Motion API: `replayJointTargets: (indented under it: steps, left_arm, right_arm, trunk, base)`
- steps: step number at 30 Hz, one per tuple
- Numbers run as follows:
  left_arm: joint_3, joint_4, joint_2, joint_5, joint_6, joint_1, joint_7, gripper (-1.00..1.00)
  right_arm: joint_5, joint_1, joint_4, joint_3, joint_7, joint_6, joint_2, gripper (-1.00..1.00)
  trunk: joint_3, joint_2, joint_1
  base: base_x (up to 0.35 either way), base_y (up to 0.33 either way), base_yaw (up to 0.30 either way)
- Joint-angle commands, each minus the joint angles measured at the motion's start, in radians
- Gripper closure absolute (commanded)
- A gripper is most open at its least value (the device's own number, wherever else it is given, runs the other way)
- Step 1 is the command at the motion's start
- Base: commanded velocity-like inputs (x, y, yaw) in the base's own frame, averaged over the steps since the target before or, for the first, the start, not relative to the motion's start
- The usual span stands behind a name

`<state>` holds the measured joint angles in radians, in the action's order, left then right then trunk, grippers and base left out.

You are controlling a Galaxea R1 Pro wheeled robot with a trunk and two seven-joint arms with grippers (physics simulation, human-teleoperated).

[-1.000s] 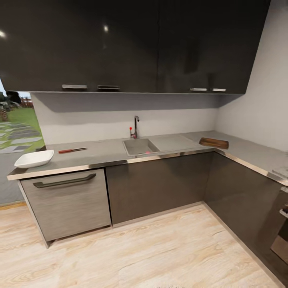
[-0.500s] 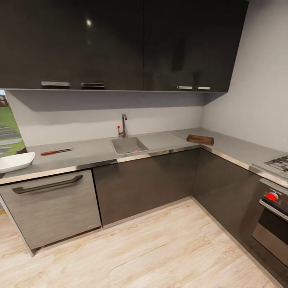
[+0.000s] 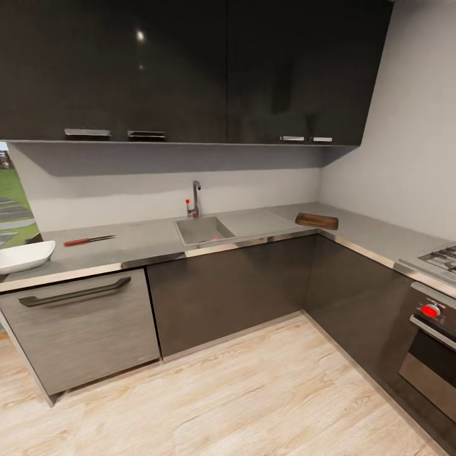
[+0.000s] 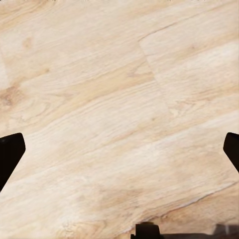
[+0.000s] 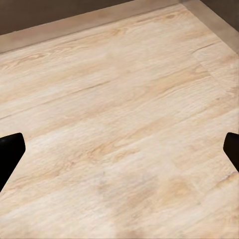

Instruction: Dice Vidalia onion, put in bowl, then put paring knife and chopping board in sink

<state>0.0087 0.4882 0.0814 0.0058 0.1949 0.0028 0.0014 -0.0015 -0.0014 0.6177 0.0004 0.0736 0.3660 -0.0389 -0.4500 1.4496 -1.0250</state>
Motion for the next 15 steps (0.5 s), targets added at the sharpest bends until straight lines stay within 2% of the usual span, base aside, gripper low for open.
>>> replayJointTargets:
  steps: [1, 10, 13, 15]
  left_arm:
    - [0.001, 0.003, 0.0, 0.0, 0.001, 0.0, 0.0, -1.0]
    - [0.002, 0.007, 0.002, 0.0, 0.001, 0.0, -0.001, -1.0]
    - [0.002, 0.007, 0.002, 0.0, 0.001, 0.0, -0.001, -1.0]
    - [0.002, 0.007, 0.002, 0.0, 0.001, 0.0, -0.001, -1.0]
  right_arm:
    - [0.001, 0.0, -0.02, 0.001, 0.003, 0.003, 0.0, -1.0]
    - [0.005, 0.0, -0.094, 0.002, 0.003, 0.0, 0.004, -1.0]
    - [0.006, 0.0, -0.167, 0.002, 0.002, 0.0, 0.004, -1.0]
    - [0.005, 0.0, -0.266, 0.002, 0.002, 0.001, 0.003, -1.0]
  trunk:
    - [-0.001, 0.0, 0.0]
    - [0.027, -0.063, 0.034]
    - [0.037, -0.084, 0.046]
    - [0.043, -0.098, 0.054]
  base:
    - [0.0, 0.0, 0.0]
    - [0.0, 0.0, 0.0]
    - [0.0, 0.0, 0.0]
    - [0.0, 0.0, 0.0]
